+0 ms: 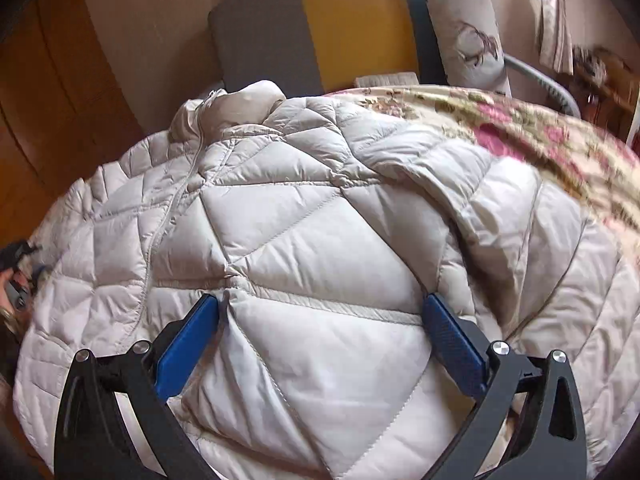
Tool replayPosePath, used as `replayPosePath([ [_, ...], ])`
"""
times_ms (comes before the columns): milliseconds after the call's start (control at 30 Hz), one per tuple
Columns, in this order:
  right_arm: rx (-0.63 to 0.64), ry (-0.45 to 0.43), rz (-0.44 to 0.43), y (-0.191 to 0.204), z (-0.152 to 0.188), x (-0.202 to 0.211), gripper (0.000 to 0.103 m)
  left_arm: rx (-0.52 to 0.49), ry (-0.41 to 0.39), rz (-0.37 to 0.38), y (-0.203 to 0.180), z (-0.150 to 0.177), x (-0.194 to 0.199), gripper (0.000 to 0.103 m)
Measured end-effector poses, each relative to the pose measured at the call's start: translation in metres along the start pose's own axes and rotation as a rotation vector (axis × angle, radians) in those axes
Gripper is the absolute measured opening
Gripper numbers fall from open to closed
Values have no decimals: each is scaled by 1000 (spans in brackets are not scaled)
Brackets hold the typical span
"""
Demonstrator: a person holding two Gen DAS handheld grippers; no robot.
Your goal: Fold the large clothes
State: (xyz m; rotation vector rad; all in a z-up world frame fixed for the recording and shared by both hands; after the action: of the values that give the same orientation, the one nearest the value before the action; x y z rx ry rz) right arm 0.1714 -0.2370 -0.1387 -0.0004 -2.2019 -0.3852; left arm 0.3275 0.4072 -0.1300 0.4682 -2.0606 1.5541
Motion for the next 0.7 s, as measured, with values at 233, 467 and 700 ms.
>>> replayPosePath([
  [233, 13, -7, -14, 5, 10, -11, 101, -136, 20, -63, -2, -4, -10, 59],
  [467, -5, -15, -42, -2, 9, -17, 101, -133, 39, -56, -11, -21, -46, 13],
  [700, -7, -15, -49, -2, 10, -16, 101, 84, -42, 84, 15, -42, 8, 3],
])
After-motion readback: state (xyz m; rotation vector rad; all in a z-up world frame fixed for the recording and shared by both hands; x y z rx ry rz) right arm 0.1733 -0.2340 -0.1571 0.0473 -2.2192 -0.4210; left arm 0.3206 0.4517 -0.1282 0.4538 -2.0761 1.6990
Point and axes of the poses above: each gripper's, at about its wrist camera, not at the fingertips, and x roughly against the way its jaws point, y to its left, z to its underside, the point moved 6 cm from there along -x, roughly the way its jaws point, and after that the axes turned 4 degrees about y, right-handed, at the moved point
